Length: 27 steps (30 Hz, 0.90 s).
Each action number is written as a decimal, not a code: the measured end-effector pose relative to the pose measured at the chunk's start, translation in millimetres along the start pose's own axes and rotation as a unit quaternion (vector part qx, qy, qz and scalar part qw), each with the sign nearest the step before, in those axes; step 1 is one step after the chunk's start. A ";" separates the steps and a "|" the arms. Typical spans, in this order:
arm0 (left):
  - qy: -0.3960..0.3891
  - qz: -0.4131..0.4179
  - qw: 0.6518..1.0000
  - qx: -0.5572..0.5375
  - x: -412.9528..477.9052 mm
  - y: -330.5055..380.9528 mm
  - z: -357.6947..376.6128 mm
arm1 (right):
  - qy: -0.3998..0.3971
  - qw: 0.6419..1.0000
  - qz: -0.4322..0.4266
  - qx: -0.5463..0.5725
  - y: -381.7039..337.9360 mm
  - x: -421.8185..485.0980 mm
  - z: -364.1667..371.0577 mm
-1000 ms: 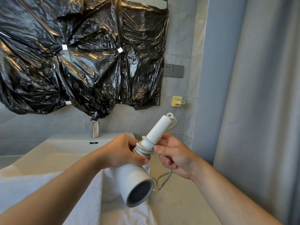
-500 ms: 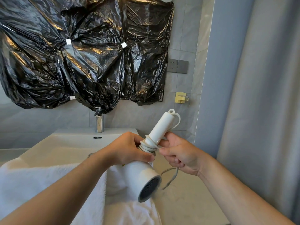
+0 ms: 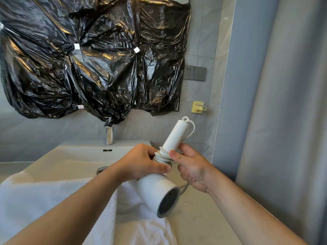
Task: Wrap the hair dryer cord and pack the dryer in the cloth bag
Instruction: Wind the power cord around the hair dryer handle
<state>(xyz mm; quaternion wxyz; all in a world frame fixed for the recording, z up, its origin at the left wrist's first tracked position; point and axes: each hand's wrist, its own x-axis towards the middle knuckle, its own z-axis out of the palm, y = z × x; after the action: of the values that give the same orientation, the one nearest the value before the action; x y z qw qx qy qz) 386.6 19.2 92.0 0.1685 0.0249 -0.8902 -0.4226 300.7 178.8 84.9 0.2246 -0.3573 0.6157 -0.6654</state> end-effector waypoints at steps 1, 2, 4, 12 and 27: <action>-0.011 0.002 1.000 0.001 0.3 -0.2 -1.9 | -0.009 1.000 -0.004 0.002 -3.0 -1.0 0.3; -0.018 0.004 1.000 0.011 1.1 -0.2 -3.7 | -0.014 1.000 -0.008 0.005 -6.3 -1.5 0.7; -0.025 0.005 0.999 0.032 2.7 -0.9 -5.4 | -0.020 1.000 -0.014 0.004 -10.4 -1.2 0.3; -0.033 0.001 0.994 0.104 6.6 1.8 -3.6 | 0.030 0.999 -0.027 0.020 -5.7 3.8 -1.6; 0.072 -0.156 0.781 -0.600 -19.8 -22.9 50.7 | 0.163 0.976 -0.104 0.105 4.5 12.6 -4.4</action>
<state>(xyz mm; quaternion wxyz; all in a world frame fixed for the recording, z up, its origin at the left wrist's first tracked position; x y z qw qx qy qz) 386.8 45.9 39.3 0.1443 0.0876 -0.4262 -0.8887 288.6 171.8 83.1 0.0870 -0.2808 0.5303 -0.7952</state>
